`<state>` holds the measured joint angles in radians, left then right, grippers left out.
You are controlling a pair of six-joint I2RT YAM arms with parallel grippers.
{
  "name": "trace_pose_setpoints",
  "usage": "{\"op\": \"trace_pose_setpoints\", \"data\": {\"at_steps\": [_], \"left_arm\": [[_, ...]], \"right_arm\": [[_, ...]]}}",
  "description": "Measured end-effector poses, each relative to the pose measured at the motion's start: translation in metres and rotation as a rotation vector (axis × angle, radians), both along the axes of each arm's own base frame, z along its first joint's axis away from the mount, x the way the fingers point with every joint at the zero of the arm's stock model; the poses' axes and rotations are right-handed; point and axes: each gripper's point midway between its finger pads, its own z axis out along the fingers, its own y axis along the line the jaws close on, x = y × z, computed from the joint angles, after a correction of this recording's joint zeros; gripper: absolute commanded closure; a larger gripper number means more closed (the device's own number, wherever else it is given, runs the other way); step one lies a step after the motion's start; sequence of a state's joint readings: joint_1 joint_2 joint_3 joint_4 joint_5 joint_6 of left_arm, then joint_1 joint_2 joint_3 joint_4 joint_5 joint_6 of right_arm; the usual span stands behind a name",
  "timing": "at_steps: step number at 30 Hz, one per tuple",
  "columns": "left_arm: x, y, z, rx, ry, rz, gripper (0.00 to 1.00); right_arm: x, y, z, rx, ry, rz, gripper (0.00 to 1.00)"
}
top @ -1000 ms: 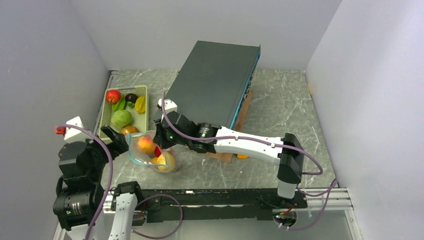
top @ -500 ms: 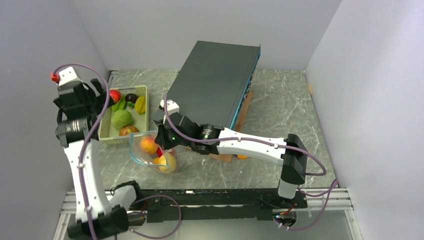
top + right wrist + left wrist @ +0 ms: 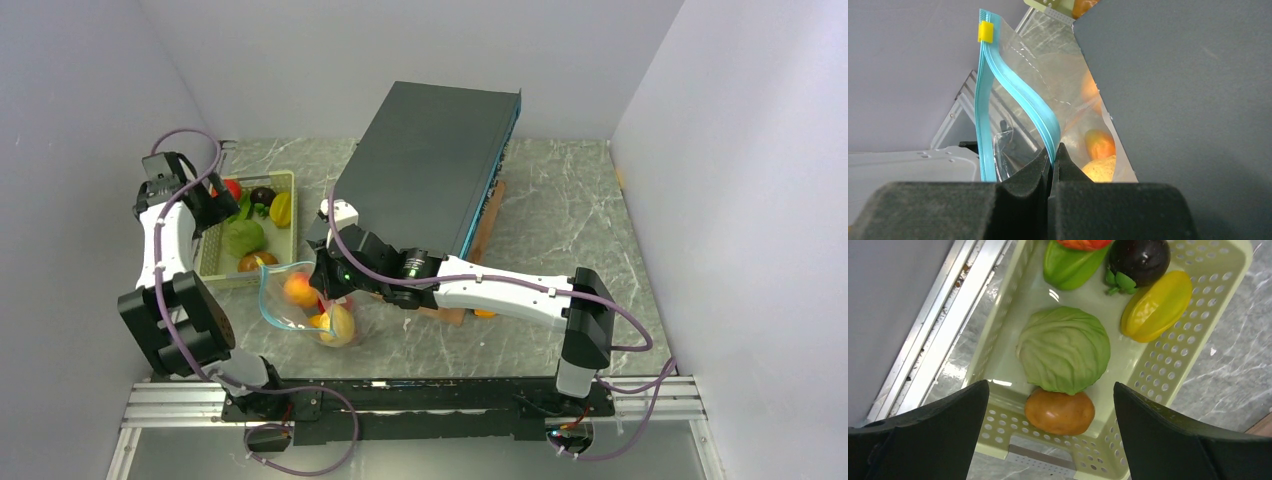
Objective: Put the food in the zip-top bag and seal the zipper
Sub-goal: Pick up the fake vegetable from the bin.
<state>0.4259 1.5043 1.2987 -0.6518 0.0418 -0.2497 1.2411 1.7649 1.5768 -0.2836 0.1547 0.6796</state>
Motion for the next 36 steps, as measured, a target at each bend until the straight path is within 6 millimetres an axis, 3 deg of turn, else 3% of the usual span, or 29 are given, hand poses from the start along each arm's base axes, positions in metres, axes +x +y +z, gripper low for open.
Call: {"op": "trace_pose_setpoints", "data": {"at_steps": [7, 16, 24, 28, 36], "left_arm": [[0.01, -0.001, -0.024, -0.014, 0.028, -0.056, 0.0], [0.021, -0.016, -0.074, -0.075, 0.126, -0.148, 0.0], [0.033, -0.014, -0.086, -0.078, 0.176, -0.172, 0.02], [0.036, -0.016, -0.09, -0.088, 0.188, -0.179, 0.16], [0.032, -0.018, -0.089, -0.099, 0.205, -0.184, 0.57]], "right_arm": [[0.0, 0.0, 0.0, 0.001, 0.002, 0.002, 1.0], [0.0, 0.0, 0.0, 0.002, 0.003, 0.002, 1.0], [0.0, 0.0, 0.0, 0.002, 0.003, 0.002, 1.0], [0.0, 0.001, 0.0, 0.004, 0.003, 0.003, 1.0], [0.0, 0.001, 0.0, 0.006, 0.004, 0.003, 1.0]]}}
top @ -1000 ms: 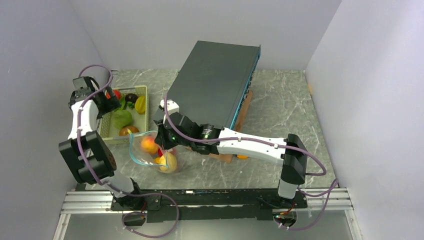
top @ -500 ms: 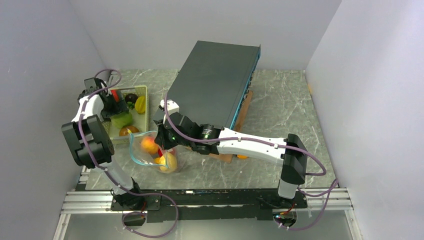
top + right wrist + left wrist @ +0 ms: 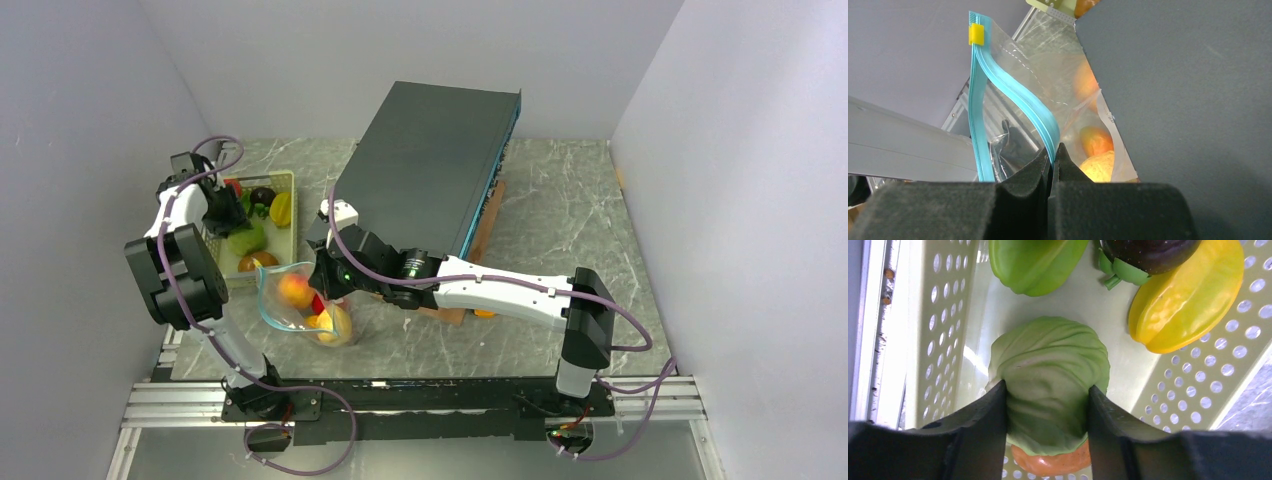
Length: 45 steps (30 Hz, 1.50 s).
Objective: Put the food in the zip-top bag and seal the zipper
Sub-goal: Pick up the fake vegetable from the bin, then place the fake vegetable in the zipper food storage bag.
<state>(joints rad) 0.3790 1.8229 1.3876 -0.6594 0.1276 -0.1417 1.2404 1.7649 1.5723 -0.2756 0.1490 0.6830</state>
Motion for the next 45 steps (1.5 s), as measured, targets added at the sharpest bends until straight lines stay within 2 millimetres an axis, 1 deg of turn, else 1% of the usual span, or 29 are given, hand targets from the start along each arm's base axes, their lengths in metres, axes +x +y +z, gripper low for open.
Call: {"op": "trace_pose_setpoints", "data": {"at_steps": [4, 7, 9, 11, 12, 13, 16, 19, 21, 24, 26, 29, 33, 34, 35, 36, 38, 40, 42, 45], "left_arm": [[-0.002, -0.001, 0.005, 0.003, -0.008, 0.0, 0.72], [-0.008, -0.003, 0.015, 0.009, -0.027, 0.0, 0.8], [-0.013, -0.006, 0.028, 0.019, -0.055, -0.001, 0.83], [-0.017, -0.007, 0.045, 0.038, -0.099, 0.0, 0.89], [-0.021, -0.008, 0.055, 0.051, -0.124, 0.0, 0.95], [-0.023, -0.009, 0.063, 0.064, -0.148, 0.003, 1.0], [-0.033, -0.011, 0.087, 0.109, -0.215, 0.011, 1.0], [-0.046, -0.016, 0.106, 0.158, -0.27, 0.013, 1.0], [-0.052, -0.024, 0.119, 0.184, -0.303, 0.0, 1.0], [-0.062, -0.041, 0.146, 0.204, -0.373, -0.029, 1.0], [-0.076, -0.048, 0.168, 0.21, -0.431, -0.029, 1.0], [-0.104, -0.058, 0.206, 0.223, -0.53, -0.01, 1.0], [-0.151, -0.082, 0.271, 0.216, -0.713, -0.022, 1.0], [-0.16, -0.087, 0.282, 0.214, -0.75, -0.027, 1.0], [-0.174, -0.095, 0.296, 0.205, -0.805, -0.035, 1.0], [-0.188, -0.104, 0.305, 0.195, -0.849, -0.048, 1.0], [-0.209, -0.118, 0.311, 0.164, -0.897, -0.072, 1.0], [-0.225, -0.134, 0.308, 0.117, -0.913, -0.111, 1.0], [-0.233, -0.146, 0.299, 0.067, -0.9, -0.143, 1.0], [-0.235, -0.158, 0.275, -0.02, -0.827, -0.174, 1.0]], "right_arm": [[0.0, 0.0, 0.0, 0.0, 0.002, 0.001, 1.0], [0.0, 0.0, 0.0, 0.0, 0.002, 0.002, 1.0], [0.0, 0.0, 0.0, 0.0, 0.002, 0.002, 1.0], [0.0, 0.0, 0.0, 0.0, 0.002, 0.002, 1.0], [0.0, 0.0, 0.0, 0.0, 0.002, 0.002, 1.0], [0.0, 0.0, 0.0, 0.0, 0.002, 0.001, 1.0], [0.0, 0.001, 0.0, -0.002, 0.003, 0.002, 1.0], [0.0, 0.002, -0.001, -0.006, 0.005, 0.001, 1.0], [0.0, 0.003, -0.002, -0.007, 0.006, 0.002, 1.0], [0.001, 0.005, -0.002, -0.009, 0.006, 0.002, 1.0], [0.001, 0.005, -0.002, -0.01, 0.006, 0.002, 1.0], [0.001, 0.005, -0.003, -0.011, 0.007, 0.002, 1.0], [0.001, 0.005, -0.003, -0.011, 0.006, 0.002, 1.0], [0.001, 0.005, -0.003, -0.011, 0.007, 0.002, 1.0], [0.001, 0.006, -0.003, -0.011, 0.007, 0.002, 1.0], [0.001, 0.006, -0.004, -0.012, 0.007, 0.002, 1.0], [0.002, 0.007, -0.003, -0.011, 0.007, 0.002, 1.0], [0.002, 0.008, -0.003, -0.011, 0.007, 0.002, 1.0], [0.002, 0.009, -0.003, -0.01, 0.007, 0.002, 1.0], [0.002, 0.009, -0.003, -0.009, 0.01, 0.001, 1.0]]}}
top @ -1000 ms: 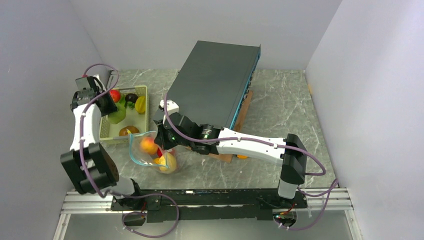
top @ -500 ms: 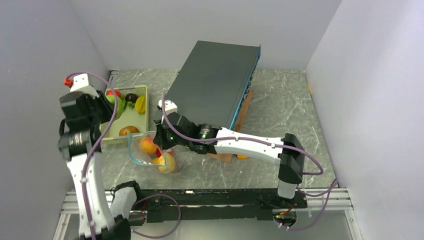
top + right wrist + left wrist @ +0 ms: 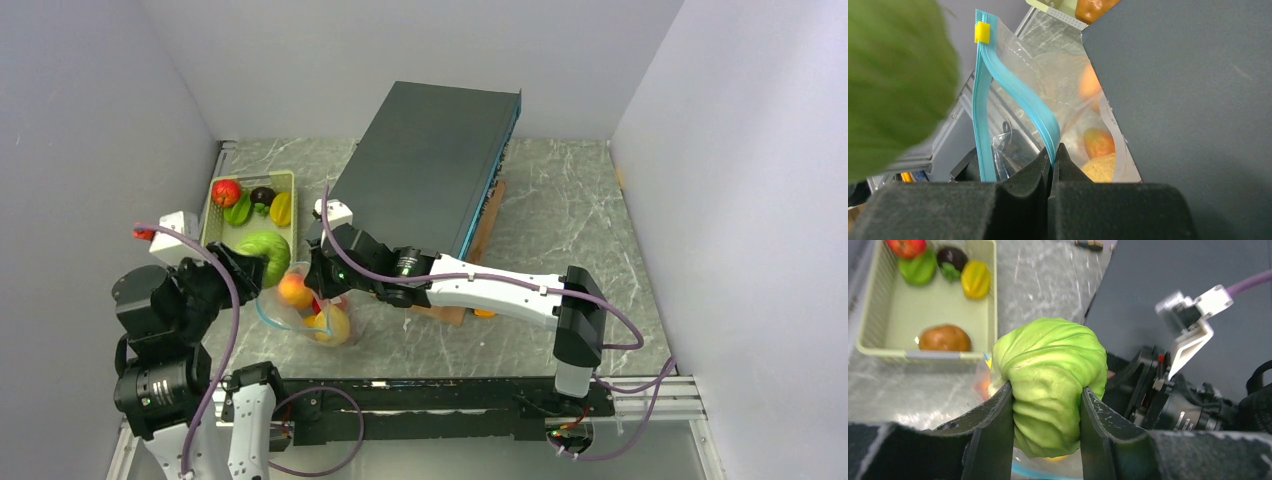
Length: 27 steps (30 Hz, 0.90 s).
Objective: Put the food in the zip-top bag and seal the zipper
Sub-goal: Place the fake vegetable in the zipper food storage bag.
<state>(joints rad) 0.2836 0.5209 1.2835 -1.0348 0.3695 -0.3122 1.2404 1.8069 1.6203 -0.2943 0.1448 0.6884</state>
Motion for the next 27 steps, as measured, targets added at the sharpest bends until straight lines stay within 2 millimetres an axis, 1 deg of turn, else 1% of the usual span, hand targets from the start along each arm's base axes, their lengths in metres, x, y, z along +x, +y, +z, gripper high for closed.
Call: {"op": "trace_pose_setpoints", "data": {"at_steps": [2, 4, 10, 14, 19, 27], "left_arm": [[-0.001, -0.005, -0.016, -0.033, 0.062, -0.021, 1.0], [-0.004, -0.006, -0.028, -0.054, 0.112, -0.021, 1.0], [-0.013, -0.008, -0.043, -0.072, 0.172, -0.012, 1.0], [-0.015, -0.008, -0.059, -0.082, 0.221, -0.013, 1.0], [-0.013, -0.004, -0.082, -0.089, 0.294, 0.003, 1.0], [-0.006, -0.004, -0.1, -0.106, 0.36, -0.012, 1.0]], "right_arm": [[0.0, 0.0, 0.0, 0.002, 0.002, 0.001, 1.0], [-0.001, 0.001, 0.0, 0.003, 0.005, 0.003, 1.0], [-0.002, 0.003, 0.0, 0.007, 0.019, 0.011, 1.0], [-0.002, 0.004, 0.0, 0.01, 0.024, 0.01, 1.0], [-0.002, 0.005, 0.0, 0.011, 0.026, 0.01, 1.0], [-0.001, 0.007, 0.0, 0.006, 0.029, 0.01, 1.0]]}}
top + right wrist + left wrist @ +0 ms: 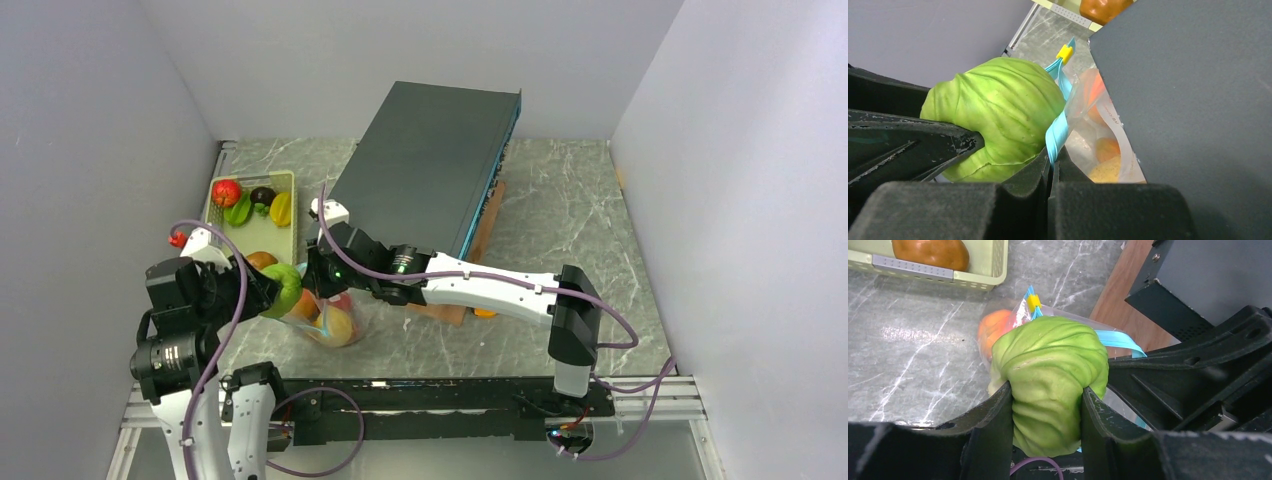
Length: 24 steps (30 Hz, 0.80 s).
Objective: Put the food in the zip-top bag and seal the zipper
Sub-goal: Place the fake vegetable in the zipper food storage bag.
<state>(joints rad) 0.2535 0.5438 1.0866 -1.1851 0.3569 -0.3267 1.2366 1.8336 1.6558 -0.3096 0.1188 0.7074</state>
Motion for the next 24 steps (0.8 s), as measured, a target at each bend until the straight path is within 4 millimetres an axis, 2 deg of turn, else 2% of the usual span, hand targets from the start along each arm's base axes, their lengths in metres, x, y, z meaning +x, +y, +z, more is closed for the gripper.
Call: {"op": "trace_pose_setpoints", "data": {"at_steps": [4, 7, 12, 14, 20, 24], "left_arm": [[-0.001, -0.001, 0.001, 0.002, -0.017, -0.003, 1.0], [-0.007, -0.002, 0.012, 0.021, -0.084, 0.001, 1.0], [-0.02, -0.011, 0.059, 0.045, -0.247, -0.027, 1.0], [-0.021, -0.014, 0.066, 0.04, -0.27, -0.044, 1.0], [-0.022, -0.02, 0.057, 0.015, -0.229, -0.079, 1.0], [-0.019, -0.02, 0.036, -0.003, -0.156, -0.087, 1.0]], "right_arm": [[0.0, 0.0, 0.0, -0.003, 0.0, 0.001, 1.0], [0.002, 0.0, 0.002, 0.002, 0.001, -0.001, 1.0], [0.002, 0.001, 0.002, 0.004, 0.003, 0.001, 1.0], [0.002, 0.001, 0.002, 0.005, 0.003, 0.0, 1.0], [0.002, 0.001, 0.002, 0.007, 0.008, 0.004, 1.0], [0.002, 0.001, 0.003, 0.008, 0.01, 0.007, 1.0]]}}
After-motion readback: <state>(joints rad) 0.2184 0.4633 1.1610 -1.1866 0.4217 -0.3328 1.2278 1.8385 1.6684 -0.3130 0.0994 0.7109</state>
